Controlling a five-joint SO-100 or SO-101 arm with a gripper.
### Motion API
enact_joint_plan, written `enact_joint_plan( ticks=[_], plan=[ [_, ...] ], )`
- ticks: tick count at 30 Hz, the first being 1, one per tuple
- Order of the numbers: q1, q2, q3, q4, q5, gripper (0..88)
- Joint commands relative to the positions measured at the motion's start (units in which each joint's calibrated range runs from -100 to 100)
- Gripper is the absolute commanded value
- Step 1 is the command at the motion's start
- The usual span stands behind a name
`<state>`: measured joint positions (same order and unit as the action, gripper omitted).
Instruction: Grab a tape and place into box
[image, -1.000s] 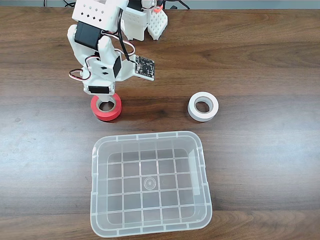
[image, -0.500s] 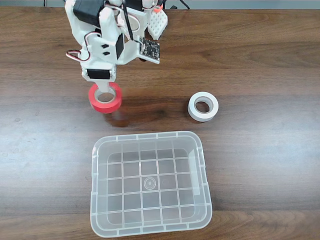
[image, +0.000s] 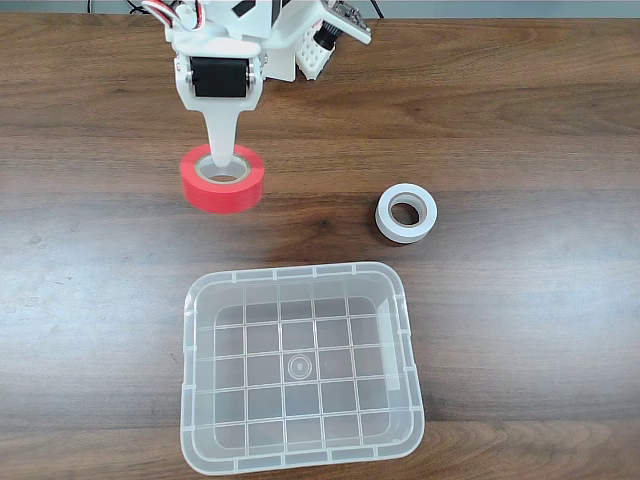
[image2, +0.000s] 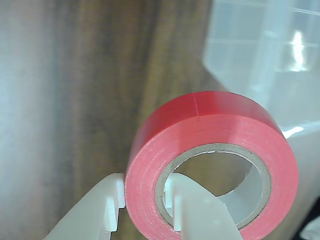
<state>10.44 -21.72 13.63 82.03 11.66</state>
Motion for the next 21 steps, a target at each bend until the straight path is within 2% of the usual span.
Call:
enact_joint_plan(
  ticks=[1, 12, 21],
  plan=[
    [-3.27, 1.53, -14.46, -0.18, -1.07, 2.4],
    [-7.96, 28.08, -46.35, -0.18, -2.54, 2.4],
    [-10.96, 48.68, -63.78, -0.44, -2.59, 2.4]
  ],
)
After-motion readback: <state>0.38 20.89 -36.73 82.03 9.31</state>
